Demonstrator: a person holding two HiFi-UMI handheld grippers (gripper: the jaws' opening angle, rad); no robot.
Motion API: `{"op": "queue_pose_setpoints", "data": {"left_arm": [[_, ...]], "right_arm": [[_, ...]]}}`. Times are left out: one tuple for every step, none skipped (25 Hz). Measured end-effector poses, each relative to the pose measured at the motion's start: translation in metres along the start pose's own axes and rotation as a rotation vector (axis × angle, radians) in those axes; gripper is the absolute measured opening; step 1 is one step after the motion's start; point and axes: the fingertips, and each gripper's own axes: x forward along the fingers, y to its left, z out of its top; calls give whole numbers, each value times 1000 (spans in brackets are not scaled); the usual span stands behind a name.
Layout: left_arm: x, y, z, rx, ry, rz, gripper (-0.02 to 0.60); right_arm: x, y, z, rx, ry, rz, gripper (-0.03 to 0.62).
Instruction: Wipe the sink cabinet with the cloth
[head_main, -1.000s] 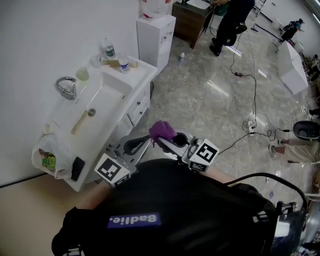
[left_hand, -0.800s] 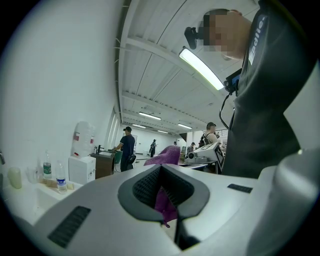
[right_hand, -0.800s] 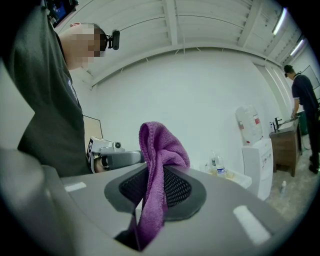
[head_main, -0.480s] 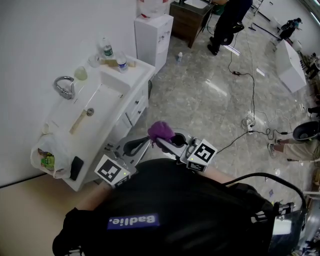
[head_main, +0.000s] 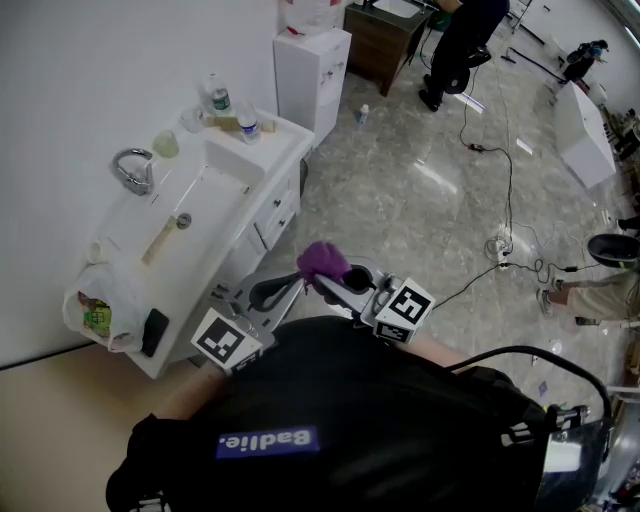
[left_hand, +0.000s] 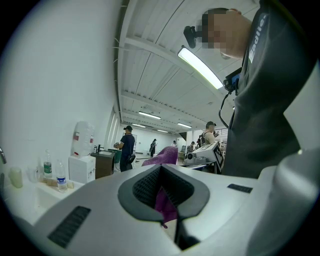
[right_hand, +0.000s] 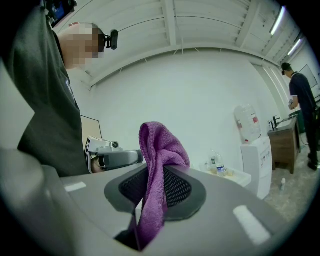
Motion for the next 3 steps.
{"op": "queue_pose_setpoints", "data": {"left_arm": [[0,0,0,0,1,1,5],[-1,-1,0,1,2,1,6],[-1,-1,0,1,4,1,5]], "right_arm": [[0,1,1,2,-2,1,71],[0,1,1,4,-4,2,71],[0,2,1,6,-4,3,71]]}}
